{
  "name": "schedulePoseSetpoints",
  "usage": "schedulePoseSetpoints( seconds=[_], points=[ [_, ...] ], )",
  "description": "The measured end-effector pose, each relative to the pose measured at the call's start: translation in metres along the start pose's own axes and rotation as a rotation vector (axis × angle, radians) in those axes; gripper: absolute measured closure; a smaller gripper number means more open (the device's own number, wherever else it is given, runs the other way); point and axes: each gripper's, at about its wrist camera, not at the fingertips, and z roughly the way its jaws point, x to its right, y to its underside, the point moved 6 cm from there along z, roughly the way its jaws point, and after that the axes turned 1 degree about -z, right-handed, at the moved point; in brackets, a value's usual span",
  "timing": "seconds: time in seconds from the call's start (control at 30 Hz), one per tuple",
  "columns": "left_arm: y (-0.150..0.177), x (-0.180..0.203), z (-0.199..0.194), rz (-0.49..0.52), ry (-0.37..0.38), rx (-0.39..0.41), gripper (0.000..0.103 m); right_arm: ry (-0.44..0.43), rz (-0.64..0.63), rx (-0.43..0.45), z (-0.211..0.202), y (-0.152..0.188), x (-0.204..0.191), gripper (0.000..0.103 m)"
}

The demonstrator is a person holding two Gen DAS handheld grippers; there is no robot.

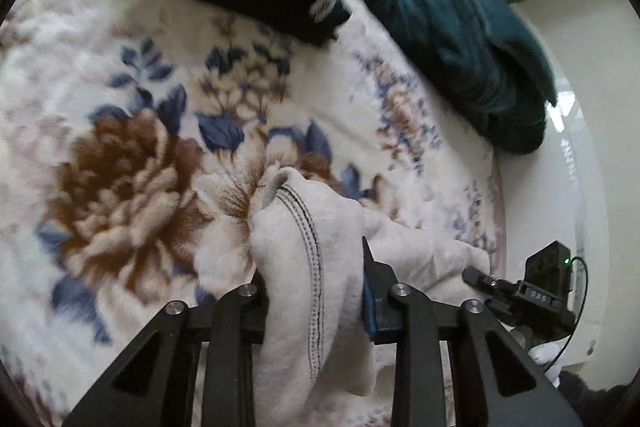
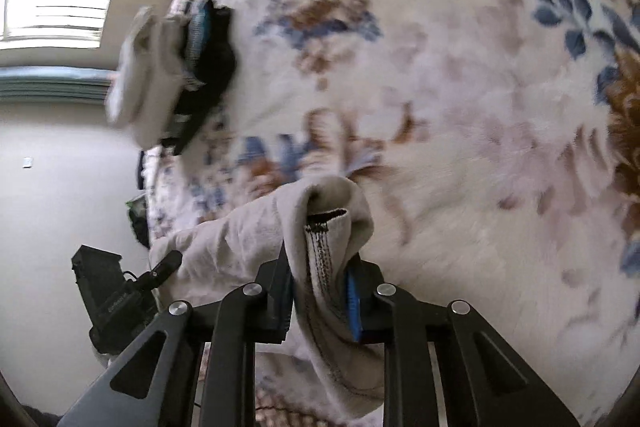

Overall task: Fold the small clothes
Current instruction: 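Lift the folded shirt with both grippers and carry it toward the clothes stack, then lower the shirt onto the folded clothes stack and open both grippers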

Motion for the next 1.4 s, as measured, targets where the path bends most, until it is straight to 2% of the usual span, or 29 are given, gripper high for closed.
schedulePoseSetpoints(
  seconds=[0.13, 0.23, 0.33, 0.47, 0.57, 0.67, 0.77, 0.83, 0.93, 1.07, 1.17, 1.23, 1.27, 1.33, 1.4],
  points=[
    [-0.021, 0.019, -0.065, 0.001, 0.003, 0.095, 0.078, -0.032, -0.070, 0.006, -0.027, 0.001, -0.061, 0.081],
    [-0.051, 0.030, -0.104, 0.029, 0.005, 0.149, 0.078, -0.051, -0.113, 0.022, -0.042, -0.010, -0.110, 0.081],
    [-0.096, 0.034, -0.135, 0.074, 0.012, 0.191, 0.078, -0.075, -0.132, 0.041, -0.044, -0.030, -0.158, 0.081],
    [-0.165, 0.027, -0.162, 0.133, 0.020, 0.227, 0.078, -0.086, -0.171, 0.088, -0.030, -0.078, -0.234, 0.081],
    [-0.231, 0.016, -0.174, 0.169, 0.030, 0.244, 0.078, -0.066, -0.210, 0.137, -0.007, -0.125, -0.294, 0.081],
    [-0.293, 0.003, -0.171, 0.178, 0.045, 0.248, 0.078, -0.035, -0.230, 0.175, 0.019, -0.167, -0.333, 0.081],
    [-0.354, -0.011, -0.150, 0.186, 0.051, 0.239, 0.077, 0.005, -0.217, 0.206, 0.056, -0.225, -0.362, 0.081],
    [-0.390, -0.024, -0.126, 0.180, 0.053, 0.214, 0.077, 0.032, -0.204, 0.217, 0.074, -0.253, -0.368, 0.081],
    [-0.433, -0.042, -0.084, 0.189, 0.013, 0.157, 0.076, 0.096, -0.196, 0.212, 0.110, -0.298, -0.369, 0.081],
    [-0.464, -0.062, -0.035, 0.206, -0.055, 0.065, 0.069, 0.177, -0.177, 0.188, 0.147, -0.336, -0.356, 0.081],
    [-0.473, -0.070, -0.018, 0.187, -0.055, 0.032, 0.064, 0.196, -0.137, 0.191, 0.162, -0.351, -0.345, 0.079],
    [-0.474, -0.077, -0.018, 0.156, -0.073, 0.032, 0.057, 0.207, -0.119, 0.189, 0.165, -0.354, -0.340, 0.072],
    [-0.474, -0.079, -0.020, 0.149, -0.096, 0.038, 0.041, 0.209, -0.113, 0.181, 0.167, -0.356, -0.340, 0.069],
    [-0.472, -0.080, -0.030, 0.158, -0.164, 0.061, 0.023, 0.254, -0.124, 0.189, 0.163, -0.352, -0.342, 0.053],
    [-0.467, -0.078, -0.043, 0.184, -0.218, 0.098, 0.019, 0.307, -0.166, 0.223, 0.153, -0.348, -0.350, 0.032]
  ],
)
